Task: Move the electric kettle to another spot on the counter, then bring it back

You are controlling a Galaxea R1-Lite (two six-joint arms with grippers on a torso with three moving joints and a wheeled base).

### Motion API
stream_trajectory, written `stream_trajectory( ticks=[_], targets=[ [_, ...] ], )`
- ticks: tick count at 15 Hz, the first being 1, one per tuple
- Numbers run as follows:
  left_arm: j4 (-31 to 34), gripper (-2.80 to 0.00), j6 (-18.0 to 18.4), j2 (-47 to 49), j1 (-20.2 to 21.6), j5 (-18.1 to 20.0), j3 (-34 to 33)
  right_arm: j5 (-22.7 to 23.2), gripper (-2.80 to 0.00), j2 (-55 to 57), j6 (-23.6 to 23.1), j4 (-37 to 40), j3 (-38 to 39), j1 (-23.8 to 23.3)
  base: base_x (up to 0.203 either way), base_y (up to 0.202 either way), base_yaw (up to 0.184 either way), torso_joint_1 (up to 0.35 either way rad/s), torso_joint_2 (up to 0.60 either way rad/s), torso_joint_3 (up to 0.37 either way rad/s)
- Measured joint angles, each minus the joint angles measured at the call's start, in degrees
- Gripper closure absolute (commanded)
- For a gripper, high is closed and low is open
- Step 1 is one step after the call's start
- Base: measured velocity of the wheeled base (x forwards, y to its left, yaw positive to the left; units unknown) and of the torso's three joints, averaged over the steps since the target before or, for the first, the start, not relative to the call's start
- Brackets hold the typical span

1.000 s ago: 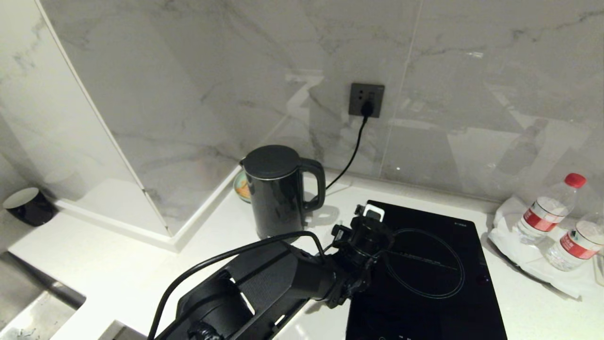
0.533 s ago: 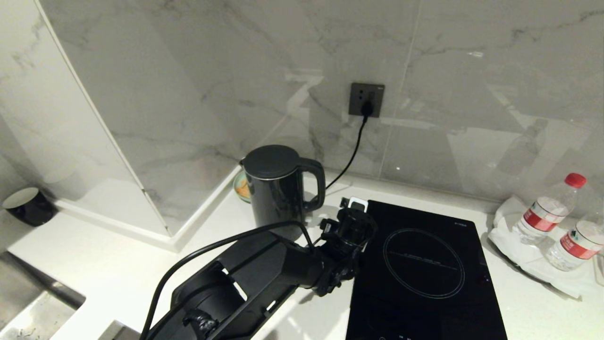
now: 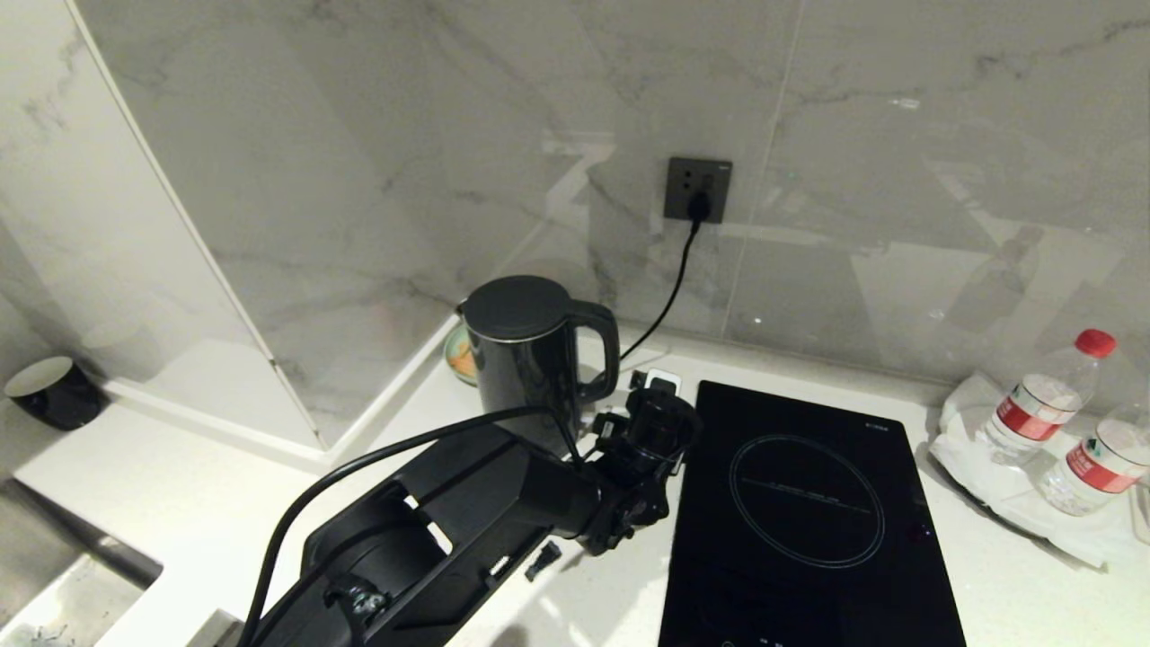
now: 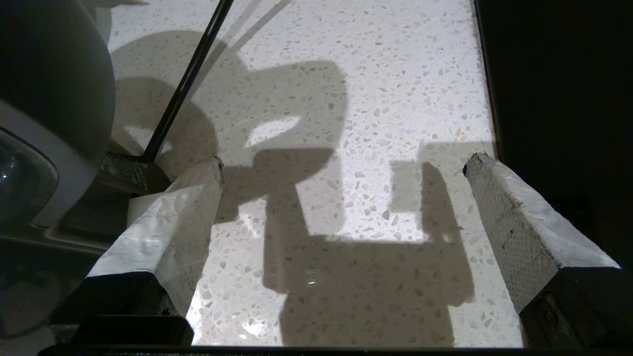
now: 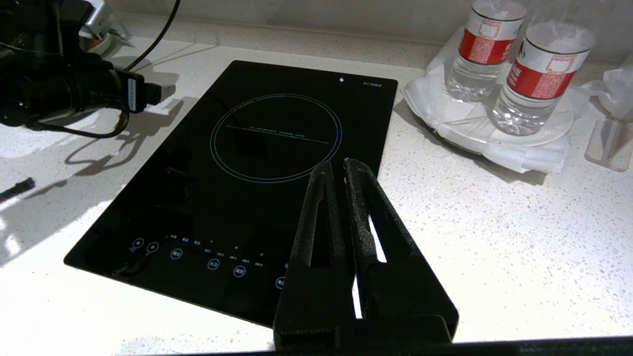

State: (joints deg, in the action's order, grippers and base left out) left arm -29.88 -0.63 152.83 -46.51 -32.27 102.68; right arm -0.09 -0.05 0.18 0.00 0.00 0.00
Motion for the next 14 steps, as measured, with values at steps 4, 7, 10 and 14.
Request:
stream_trajectory(
  ticks=[4, 7, 10, 14],
  targets=[
    [0.01, -2.80, 0.06, -0.02, 1.18, -0.03, -0.26, -0.01, 0.00, 0.00, 0.00, 0.00, 0.00, 0.00, 0.000, 0.000, 0.000, 0.000, 0.00, 0.000],
    [0.00, -2.80, 0.10, 0.01, 1.78, 0.00, -0.23, 0.00, 0.00, 0.00, -0.01, 0.00, 0.00, 0.00, 0.000, 0.000, 0.000, 0.000, 0.00, 0.000],
    [-0.02, -2.80, -0.03, 0.30, 2.28, 0.05, -0.26, 0.02, 0.00, 0.00, -0.01, 0.00, 0.00, 0.00, 0.000, 0.000, 0.000, 0.000, 0.00, 0.000],
    [-0.10, -2.80, -0.11, 0.87, 2.75, 0.05, -0.40, 0.00, 0.00, 0.00, 0.02, 0.02, 0.00, 0.00, 0.000, 0.000, 0.000, 0.000, 0.00, 0.000]
  ],
)
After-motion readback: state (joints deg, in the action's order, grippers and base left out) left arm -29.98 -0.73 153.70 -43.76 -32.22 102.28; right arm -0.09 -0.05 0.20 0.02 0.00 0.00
